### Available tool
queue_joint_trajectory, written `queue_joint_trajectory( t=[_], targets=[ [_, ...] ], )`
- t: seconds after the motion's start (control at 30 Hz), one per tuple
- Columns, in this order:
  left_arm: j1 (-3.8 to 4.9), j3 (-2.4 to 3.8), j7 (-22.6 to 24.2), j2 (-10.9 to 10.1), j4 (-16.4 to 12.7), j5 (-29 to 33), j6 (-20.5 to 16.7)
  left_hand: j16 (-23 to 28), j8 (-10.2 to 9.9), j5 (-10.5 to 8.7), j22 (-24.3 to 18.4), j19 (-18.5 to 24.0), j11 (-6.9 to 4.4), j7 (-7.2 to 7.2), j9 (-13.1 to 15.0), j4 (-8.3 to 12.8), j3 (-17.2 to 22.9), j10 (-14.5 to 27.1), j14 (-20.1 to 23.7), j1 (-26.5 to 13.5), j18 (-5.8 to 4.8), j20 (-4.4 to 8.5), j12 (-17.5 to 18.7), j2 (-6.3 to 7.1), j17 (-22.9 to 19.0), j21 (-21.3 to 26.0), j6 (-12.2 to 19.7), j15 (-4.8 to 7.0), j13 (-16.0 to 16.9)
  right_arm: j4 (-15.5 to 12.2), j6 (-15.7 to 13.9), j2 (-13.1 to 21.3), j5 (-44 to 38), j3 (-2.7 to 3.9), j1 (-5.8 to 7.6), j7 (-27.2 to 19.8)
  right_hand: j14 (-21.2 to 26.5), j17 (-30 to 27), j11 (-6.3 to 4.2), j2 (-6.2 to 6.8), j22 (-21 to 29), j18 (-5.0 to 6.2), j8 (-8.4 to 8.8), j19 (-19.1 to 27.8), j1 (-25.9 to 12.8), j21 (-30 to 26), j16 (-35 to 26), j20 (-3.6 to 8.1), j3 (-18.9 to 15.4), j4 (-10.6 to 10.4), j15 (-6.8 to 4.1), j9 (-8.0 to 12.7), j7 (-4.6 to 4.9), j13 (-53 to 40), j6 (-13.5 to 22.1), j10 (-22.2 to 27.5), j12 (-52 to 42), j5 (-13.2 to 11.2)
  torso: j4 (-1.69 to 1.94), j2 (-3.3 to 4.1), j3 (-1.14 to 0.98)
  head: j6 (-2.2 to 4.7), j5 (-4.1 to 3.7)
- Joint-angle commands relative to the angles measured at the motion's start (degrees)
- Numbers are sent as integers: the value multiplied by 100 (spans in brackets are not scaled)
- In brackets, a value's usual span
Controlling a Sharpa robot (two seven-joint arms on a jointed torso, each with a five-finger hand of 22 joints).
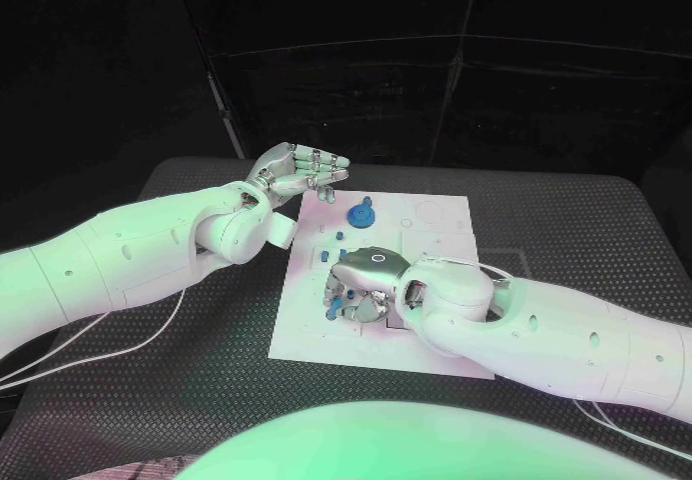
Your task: Assemble the parts on the task board
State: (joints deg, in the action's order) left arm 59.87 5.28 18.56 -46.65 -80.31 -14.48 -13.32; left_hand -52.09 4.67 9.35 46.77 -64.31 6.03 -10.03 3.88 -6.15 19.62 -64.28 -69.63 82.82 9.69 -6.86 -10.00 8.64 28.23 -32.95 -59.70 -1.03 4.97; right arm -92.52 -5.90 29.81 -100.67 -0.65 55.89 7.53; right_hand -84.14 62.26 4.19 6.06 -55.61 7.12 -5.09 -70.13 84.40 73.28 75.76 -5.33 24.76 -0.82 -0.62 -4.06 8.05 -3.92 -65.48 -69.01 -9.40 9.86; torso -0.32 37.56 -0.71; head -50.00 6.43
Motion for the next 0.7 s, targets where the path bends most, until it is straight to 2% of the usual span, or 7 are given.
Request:
queue_joint_trajectory(
  t=[0.03,0.5,0.6,0.7],
  targets=[
    [9,5,51,9,-1,24,23,15,29,-34,-5,26,2,-3,-2,29,-3,24,33,2,76,-14,-39,-52,-10,24,8,-18,-2,13,145,-15,-79,1,5,-3,-133,3,-6,-2,-1,-24,34,28,-39,11,28,-24,39,2,8,6,26,-10,3,-55,4,-20,1,-2,0,0,3],
    [9,5,43,4,-5,24,36,15,29,-34,-5,26,2,-3,-2,29,-3,24,33,2,76,-14,-39,-52,-10,24,8,-18,-2,84,120,-103,-149,-4,-19,32,-130,-2,-4,13,10,-20,46,41,-86,5,27,-28,43,5,11,8,29,-10,19,-44,26,-32,1,0,1,0,8],
    [9,5,35,2,-6,24,40,15,29,-34,-5,26,2,-3,-2,29,-3,24,33,2,76,-14,-39,-52,-10,24,8,-18,-2,95,152,-124,-158,-22,-21,18,-119,-36,47,75,69,-13,120,86,-205,-28,12,-52,35,-20,51,31,79,17,163,109,135,15,2,0,2,0,6],
    [9,5,26,-2,-7,24,48,16,30,-34,-6,26,2,-3,-2,30,-4,24,32,1,76,-14,-43,-53,-11,25,8,-17,-2,94,173,-133,-163,-79,-22,-17,-99,-104,120,163,163,2,154,153,-329,-83,-23,-98,19,-47,108,38,136,35,313,304,265,92,0,-4,1,0,10]
  ],
)
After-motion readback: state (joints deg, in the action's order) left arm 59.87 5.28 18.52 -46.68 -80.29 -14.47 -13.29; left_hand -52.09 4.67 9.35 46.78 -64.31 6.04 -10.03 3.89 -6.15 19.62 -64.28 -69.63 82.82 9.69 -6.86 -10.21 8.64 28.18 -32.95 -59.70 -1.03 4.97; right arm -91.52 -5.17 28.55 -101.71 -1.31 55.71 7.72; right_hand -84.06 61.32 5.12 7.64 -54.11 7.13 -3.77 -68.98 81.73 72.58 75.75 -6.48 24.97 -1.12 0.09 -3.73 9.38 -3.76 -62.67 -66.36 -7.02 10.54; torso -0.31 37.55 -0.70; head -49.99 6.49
